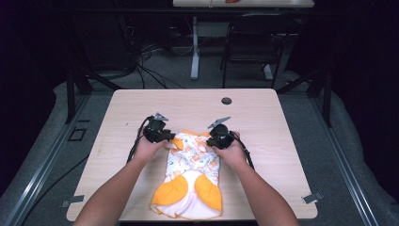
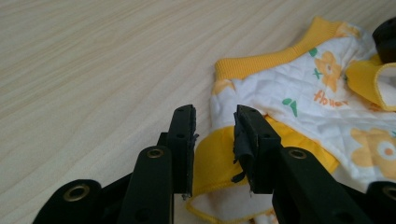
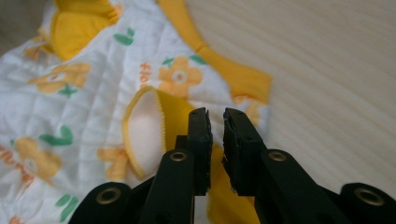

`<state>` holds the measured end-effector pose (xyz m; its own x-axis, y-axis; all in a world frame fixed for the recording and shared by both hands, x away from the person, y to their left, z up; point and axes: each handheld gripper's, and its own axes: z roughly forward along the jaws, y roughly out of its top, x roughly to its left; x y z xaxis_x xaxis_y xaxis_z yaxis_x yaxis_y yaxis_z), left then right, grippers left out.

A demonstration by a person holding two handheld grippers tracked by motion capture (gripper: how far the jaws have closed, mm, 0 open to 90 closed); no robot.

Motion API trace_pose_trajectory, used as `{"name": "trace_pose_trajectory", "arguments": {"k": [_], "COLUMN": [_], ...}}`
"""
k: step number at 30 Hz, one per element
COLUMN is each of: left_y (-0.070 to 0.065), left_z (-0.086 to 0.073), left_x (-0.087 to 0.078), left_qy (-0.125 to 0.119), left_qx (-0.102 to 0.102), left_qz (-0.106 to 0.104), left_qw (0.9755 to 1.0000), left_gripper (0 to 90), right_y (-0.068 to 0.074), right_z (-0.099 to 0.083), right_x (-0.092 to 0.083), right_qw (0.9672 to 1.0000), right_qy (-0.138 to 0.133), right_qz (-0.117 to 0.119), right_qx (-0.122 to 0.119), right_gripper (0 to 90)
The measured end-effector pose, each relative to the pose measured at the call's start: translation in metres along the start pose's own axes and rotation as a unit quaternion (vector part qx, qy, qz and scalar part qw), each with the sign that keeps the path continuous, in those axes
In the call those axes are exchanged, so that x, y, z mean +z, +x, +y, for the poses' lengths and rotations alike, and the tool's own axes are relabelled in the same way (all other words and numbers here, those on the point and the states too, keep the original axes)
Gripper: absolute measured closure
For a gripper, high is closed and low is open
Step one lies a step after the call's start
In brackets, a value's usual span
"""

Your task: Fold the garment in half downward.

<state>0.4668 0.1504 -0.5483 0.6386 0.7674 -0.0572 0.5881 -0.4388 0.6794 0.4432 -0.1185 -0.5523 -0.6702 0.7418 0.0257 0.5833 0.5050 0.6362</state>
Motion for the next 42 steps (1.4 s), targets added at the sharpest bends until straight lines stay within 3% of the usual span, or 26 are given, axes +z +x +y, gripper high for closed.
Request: {"name": "trace_pose_trajectory", "arguments": {"k": [2, 4, 7, 9, 11, 16, 18, 19, 21, 23, 28, 31, 42], "left_y": [0.001, 0.002, 0.001, 0.001, 0.000, -0.003, -0.005, -0.007, -0.008, -0.008, -0.008, -0.009, -0.005], "left_z": [0.001, 0.003, 0.004, 0.005, 0.005, 0.004, 0.003, 0.002, 0.002, 0.001, 0.001, 0.001, 0.006], "left_x": [0.002, 0.007, 0.013, 0.016, 0.019, 0.024, 0.026, 0.028, 0.029, 0.029, 0.028, 0.027, 0.009], "left_qy": [0.002, -0.002, -0.001, -0.001, 0.003, 0.013, 0.024, 0.033, 0.037, 0.036, 0.038, 0.039, 0.014], "left_qx": [-0.003, -0.012, -0.019, -0.022, -0.022, -0.016, -0.004, 0.008, 0.012, 0.017, 0.011, 0.003, -0.009], "left_qz": [-0.001, 0.002, 0.000, -0.007, -0.008, -0.015, -0.019, -0.013, -0.021, -0.021, -0.030, -0.029, -0.032], "left_qw": [1.0000, 0.9999, 0.9998, 0.9997, 0.9997, 0.9997, 0.9995, 0.9994, 0.9990, 0.9990, 0.9988, 0.9988, 0.9994], "left_gripper": [66.0, 63.4, 59.0, 58.0, 57.8, 58.3, 59.4, 61.7, 63.7, 65.3, 79.3, 82.3, 84.7], "right_y": [-0.002, -0.008, -0.012, -0.014, -0.015, -0.016, -0.017, -0.018, -0.019, -0.017, -0.012, -0.011, -0.009], "right_z": [0.001, 0.003, 0.001, 0.001, 0.002, 0.002, 0.001, 0.000, 0.000, 0.001, 0.004, 0.004, 0.011], "right_x": [-0.001, 0.002, 0.006, 0.006, 0.007, 0.016, 0.018, 0.019, 0.018, 0.019, 0.016, 0.013, -0.004], "right_qw": [1.0000, 0.9995, 0.9988, 0.9984, 0.9979, 0.9980, 0.9979, 0.9979, 0.9987, 0.9987, 0.9994, 0.9996, 0.9999], "right_qy": [-0.002, 0.009, 0.014, -0.001, 0.001, 0.019, 0.018, 0.014, 0.019, 0.017, 0.023, 0.019, -0.008], "right_qz": [-0.008, -0.026, -0.035, -0.029, -0.029, -0.033, -0.029, -0.020, -0.013, -0.008, -0.014, -0.020, -0.010], "right_qx": [0.005, 0.015, 0.030, 0.049, 0.057, 0.051, 0.055, 0.059, 0.046, 0.048, 0.021, 0.007, -0.003], "right_gripper": [79.4, 73.3, 66.9, 66.3, 65.9, 61.3, 61.0, 63.8, 67.8, 72.1, 85.3, 88.0, 89.2]}}
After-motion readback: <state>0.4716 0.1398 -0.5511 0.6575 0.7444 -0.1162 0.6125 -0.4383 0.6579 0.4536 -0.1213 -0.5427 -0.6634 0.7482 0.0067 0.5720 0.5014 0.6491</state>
